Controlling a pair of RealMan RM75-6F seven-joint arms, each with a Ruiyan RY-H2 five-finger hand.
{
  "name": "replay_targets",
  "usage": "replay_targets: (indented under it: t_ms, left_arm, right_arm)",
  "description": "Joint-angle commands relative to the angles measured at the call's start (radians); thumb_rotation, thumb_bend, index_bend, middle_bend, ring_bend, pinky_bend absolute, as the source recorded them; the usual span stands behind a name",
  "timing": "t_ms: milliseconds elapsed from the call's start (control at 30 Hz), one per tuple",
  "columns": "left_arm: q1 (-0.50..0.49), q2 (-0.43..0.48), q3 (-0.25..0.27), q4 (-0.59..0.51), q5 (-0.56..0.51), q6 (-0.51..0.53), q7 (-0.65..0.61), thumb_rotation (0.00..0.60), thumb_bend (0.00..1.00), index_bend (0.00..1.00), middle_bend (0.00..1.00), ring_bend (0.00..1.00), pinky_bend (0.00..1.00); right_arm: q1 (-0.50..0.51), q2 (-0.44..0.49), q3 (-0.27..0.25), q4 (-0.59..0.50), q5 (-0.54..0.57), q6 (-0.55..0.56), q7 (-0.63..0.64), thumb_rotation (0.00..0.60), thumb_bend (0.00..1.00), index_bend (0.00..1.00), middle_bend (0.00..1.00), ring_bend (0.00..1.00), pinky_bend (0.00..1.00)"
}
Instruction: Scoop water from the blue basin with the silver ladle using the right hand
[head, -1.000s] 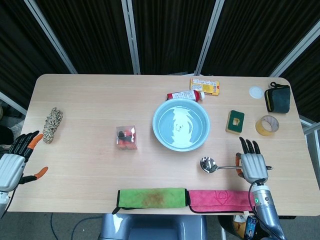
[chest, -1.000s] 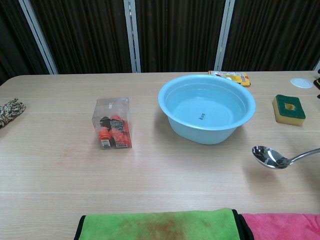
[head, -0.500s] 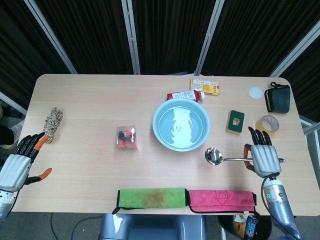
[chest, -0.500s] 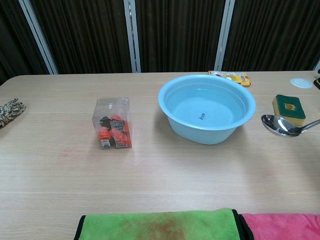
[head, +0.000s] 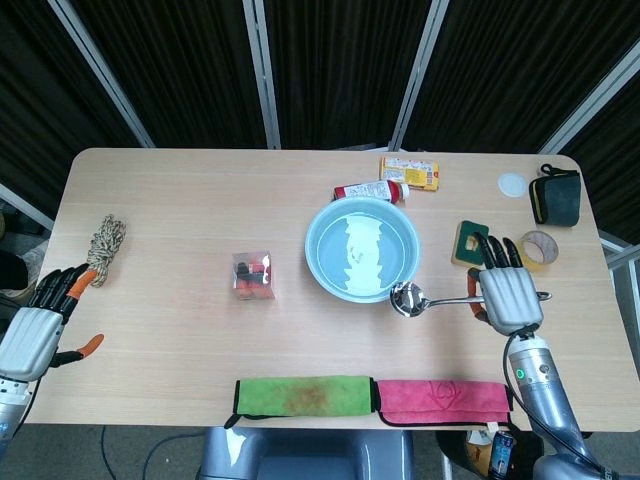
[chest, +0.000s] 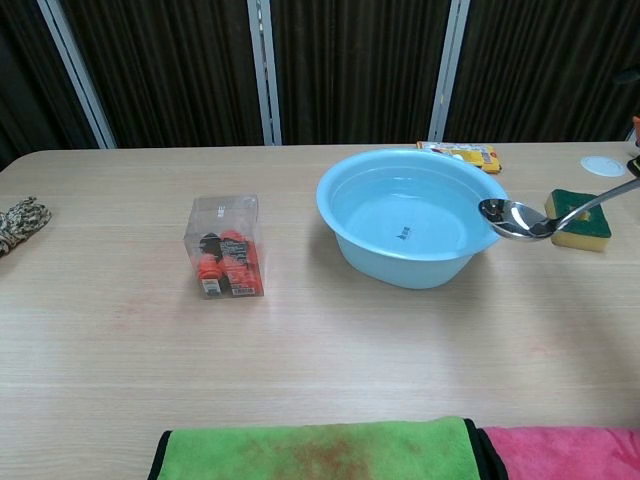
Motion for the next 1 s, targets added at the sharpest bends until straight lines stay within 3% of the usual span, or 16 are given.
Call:
replay_targets:
  t_ms: [33,500,1000]
  left_arm:
    - [0.001,0.0,-0.005,0.002,-0.009,-0.001,-0.002,0.6,0.24,0.0,0.0,0.0,0.0]
    - [-0.005,-0.001,-0.025,0.016,-0.072,-0.041,-0.008,0.6,0.24,0.0,0.0,0.0,0.0]
    - [-0.01,-0.012,-0.053,0.032,-0.132,-0.07,0.017,0.6,0.24,0.0,0.0,0.0,0.0]
  right_arm:
    - [0.051,-0.036,0.02,0.024,0.057,-0.037,-0.032,0.6,0.37,0.64,0.0,0.0,0.0]
    - [0.218,-0.173,0.06,0.185,0.252,-0.132,-0.09,0.6,0.37,0.64,0.0,0.0,0.0]
    - [0.322,-0.286,0.06,0.395,0.295,-0.217,-0.024,0.6,0.37,0.64,0.0,0.0,0.0]
